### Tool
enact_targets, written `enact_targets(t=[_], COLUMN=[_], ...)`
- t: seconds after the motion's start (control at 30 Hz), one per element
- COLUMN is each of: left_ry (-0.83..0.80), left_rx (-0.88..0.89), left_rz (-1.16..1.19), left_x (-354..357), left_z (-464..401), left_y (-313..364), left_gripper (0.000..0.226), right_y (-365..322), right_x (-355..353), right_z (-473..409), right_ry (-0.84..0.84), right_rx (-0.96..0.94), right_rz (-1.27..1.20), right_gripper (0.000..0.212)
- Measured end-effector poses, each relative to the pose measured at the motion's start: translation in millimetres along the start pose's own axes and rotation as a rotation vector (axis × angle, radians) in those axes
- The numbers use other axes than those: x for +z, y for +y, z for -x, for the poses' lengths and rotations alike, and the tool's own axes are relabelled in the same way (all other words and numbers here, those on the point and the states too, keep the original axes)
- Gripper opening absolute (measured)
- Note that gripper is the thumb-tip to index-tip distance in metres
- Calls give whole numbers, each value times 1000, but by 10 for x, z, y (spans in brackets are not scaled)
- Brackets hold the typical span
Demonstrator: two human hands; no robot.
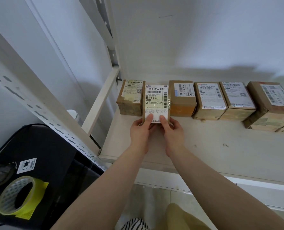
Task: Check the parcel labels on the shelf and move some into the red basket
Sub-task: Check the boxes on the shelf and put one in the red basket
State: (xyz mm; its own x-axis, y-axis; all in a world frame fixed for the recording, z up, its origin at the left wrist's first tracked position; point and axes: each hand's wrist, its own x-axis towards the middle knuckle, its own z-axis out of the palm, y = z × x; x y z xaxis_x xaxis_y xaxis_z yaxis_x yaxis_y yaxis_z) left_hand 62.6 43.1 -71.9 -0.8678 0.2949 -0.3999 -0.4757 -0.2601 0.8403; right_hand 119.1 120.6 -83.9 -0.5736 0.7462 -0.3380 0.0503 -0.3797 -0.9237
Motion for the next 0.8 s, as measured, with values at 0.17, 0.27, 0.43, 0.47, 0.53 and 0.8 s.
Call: enact_targets(t=[0.17, 0.27, 0.43, 0.47, 0.53, 0.8], left_ry=[2, -2, -5, -8, -9, 6], left_rx=[-4, 1, 1, 1, 0, -2], left_rz=[-17, -21, -14, -7, 1, 20], left_x=[-3, -11, -9, -6, -6, 11], left_z=[-11, -18, -9, -4, -3, 16], left_y=[-19, -27, -35, -30, -25, -10], left_gripper=[49, 51, 49, 48, 47, 46], right_y=[19, 18, 14, 9, 14, 11], right_x=[13, 17, 28, 27, 12, 18], right_z=[-6, -4, -7, -3, -8, 11], right_ry=[-3, -4, -4, -6, -8, -10], right_rx=[13, 19, 26, 22, 18, 11], right_rz=[-2, 0, -18, -20, -26, -15], right_gripper=[68, 73, 70, 66, 58, 64])
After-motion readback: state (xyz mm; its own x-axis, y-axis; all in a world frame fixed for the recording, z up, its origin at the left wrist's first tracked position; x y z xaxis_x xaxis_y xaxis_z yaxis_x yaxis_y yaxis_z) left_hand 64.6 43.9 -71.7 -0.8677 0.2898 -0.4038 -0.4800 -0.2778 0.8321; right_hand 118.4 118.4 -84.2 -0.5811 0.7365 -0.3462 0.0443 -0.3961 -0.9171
